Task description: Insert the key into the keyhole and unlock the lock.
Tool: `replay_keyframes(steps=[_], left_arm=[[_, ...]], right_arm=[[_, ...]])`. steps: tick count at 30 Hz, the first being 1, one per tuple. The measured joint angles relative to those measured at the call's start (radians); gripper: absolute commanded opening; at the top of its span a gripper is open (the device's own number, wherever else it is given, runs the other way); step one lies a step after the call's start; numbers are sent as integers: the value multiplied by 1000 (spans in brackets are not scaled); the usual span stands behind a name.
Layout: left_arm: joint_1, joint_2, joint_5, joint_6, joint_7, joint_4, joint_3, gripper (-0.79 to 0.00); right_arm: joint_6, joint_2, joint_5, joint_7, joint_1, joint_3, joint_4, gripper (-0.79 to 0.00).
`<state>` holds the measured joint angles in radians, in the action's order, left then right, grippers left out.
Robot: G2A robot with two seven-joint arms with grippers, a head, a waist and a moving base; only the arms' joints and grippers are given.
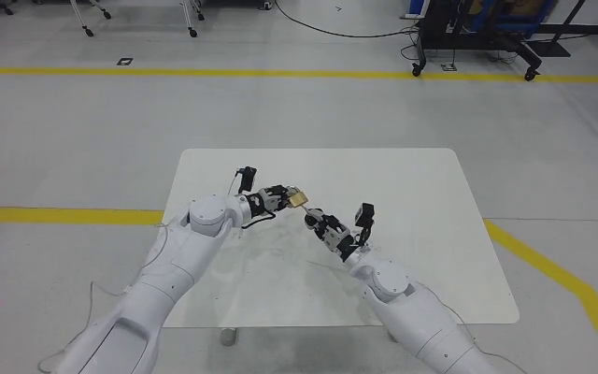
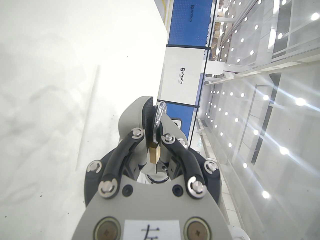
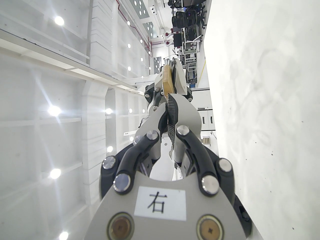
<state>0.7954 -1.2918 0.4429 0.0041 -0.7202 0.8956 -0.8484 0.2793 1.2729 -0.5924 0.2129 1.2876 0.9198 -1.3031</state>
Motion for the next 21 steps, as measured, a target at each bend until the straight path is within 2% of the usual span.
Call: replay_keyframes(steps=[13, 21], left_arm=[[1, -9, -18, 2, -12, -8, -13, -785], [5, -20, -23, 10, 4, -9, -10, -785]], right_arm=[[-7, 19, 14, -34, 0, 11, 11, -785], [-13, 35, 88, -152, 8, 2, 1, -785]])
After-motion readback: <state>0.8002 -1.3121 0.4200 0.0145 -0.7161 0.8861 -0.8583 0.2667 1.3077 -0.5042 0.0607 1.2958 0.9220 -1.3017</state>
